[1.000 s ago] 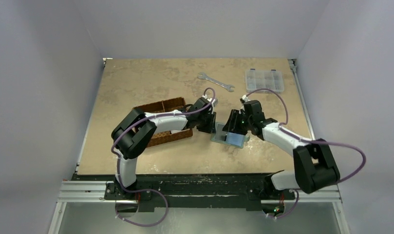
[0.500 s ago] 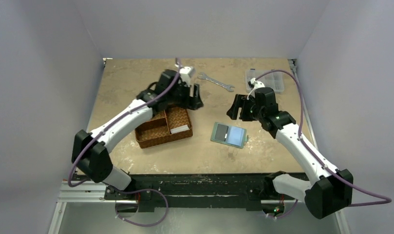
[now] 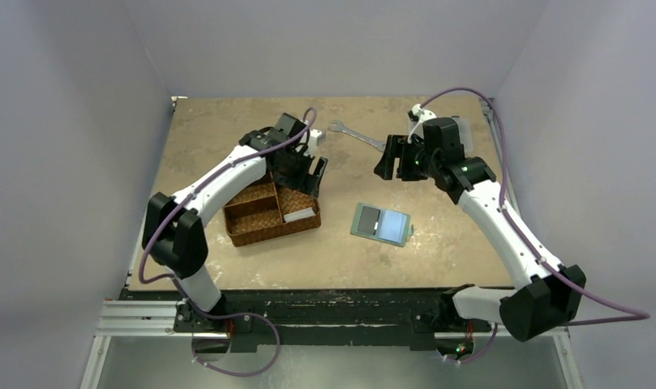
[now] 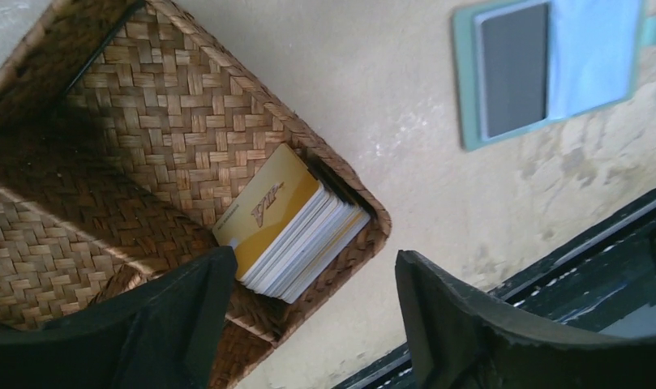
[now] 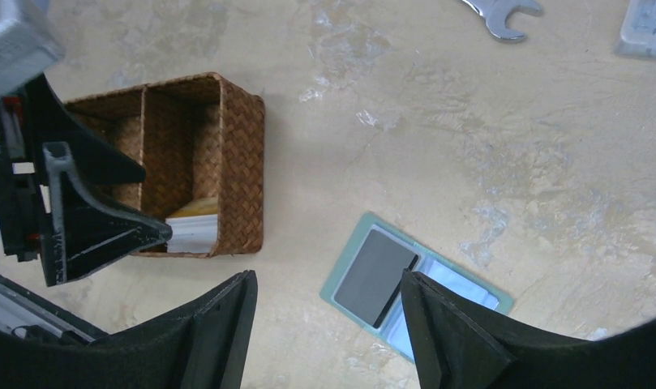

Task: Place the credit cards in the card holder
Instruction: Pick up the credit card from the storage box.

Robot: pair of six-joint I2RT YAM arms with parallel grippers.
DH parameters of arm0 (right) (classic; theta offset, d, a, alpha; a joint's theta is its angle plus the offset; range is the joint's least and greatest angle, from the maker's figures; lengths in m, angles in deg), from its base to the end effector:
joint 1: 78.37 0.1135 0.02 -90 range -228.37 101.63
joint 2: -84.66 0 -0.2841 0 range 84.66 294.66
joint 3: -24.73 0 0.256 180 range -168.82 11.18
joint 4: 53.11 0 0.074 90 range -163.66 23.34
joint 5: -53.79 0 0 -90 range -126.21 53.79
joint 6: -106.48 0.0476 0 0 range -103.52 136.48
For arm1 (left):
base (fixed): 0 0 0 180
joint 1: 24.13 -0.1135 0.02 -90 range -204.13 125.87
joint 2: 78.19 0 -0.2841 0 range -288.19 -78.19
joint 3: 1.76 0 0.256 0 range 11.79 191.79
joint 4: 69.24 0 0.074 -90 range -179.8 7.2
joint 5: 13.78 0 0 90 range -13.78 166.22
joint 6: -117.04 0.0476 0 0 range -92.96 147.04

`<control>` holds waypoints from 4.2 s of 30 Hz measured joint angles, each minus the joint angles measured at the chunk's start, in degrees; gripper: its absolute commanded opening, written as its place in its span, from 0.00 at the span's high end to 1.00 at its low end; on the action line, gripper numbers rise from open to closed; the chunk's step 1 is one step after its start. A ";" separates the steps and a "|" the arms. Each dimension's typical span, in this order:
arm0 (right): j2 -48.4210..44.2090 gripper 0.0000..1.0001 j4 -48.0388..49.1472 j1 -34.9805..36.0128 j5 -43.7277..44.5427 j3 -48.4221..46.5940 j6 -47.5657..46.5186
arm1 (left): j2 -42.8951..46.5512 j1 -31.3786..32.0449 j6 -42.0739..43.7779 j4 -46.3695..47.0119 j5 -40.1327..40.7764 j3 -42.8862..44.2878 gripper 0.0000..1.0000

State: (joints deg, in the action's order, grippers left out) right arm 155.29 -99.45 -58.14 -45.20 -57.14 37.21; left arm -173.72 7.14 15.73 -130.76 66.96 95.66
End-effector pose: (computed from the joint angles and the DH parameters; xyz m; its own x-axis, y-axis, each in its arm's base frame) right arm 0.2563 0.1024 0.3618 -0.6680 0.1264 -0.7334 -0.2406 0.8958 0.3736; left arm 0.3075 -0.1957 0.3003 -0.8372 0.2820 -0.4685 0.4259 0.8736 -0.2353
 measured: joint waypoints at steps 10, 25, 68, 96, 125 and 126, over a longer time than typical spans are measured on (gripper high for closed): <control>8.68 0.28 -4.04 -0.61 -1.75 -4.87 -2.08 | -9.27 -3.13 9.03 -5.38 -5.20 3.17 0.33; 11.78 0.29 -5.70 -2.67 -4.17 -7.21 -3.19 | -14.34 -5.40 10.08 -5.70 -6.29 3.80 0.43; 11.80 0.31 -6.19 -3.04 -7.04 -7.30 -3.45 | -17.31 -7.72 12.55 -5.38 -21.00 0.79 0.44; 11.80 0.31 -6.16 -3.04 -7.06 -7.30 -3.45 | -17.29 -8.00 12.66 -5.99 -20.61 0.66 0.77; 11.80 0.31 -6.12 -3.04 -7.26 -7.30 -3.45 | -11.78 -7.50 12.52 -7.72 -10.08 3.56 1.00; 11.80 0.31 -6.10 -3.04 -7.26 -7.30 -3.45 | -11.56 -7.28 12.48 -7.89 -9.11 3.74 1.00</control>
State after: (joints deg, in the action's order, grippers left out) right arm 167.09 -105.55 -61.18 -52.46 -64.44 33.76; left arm -185.28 -0.14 28.21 -138.65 57.85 99.40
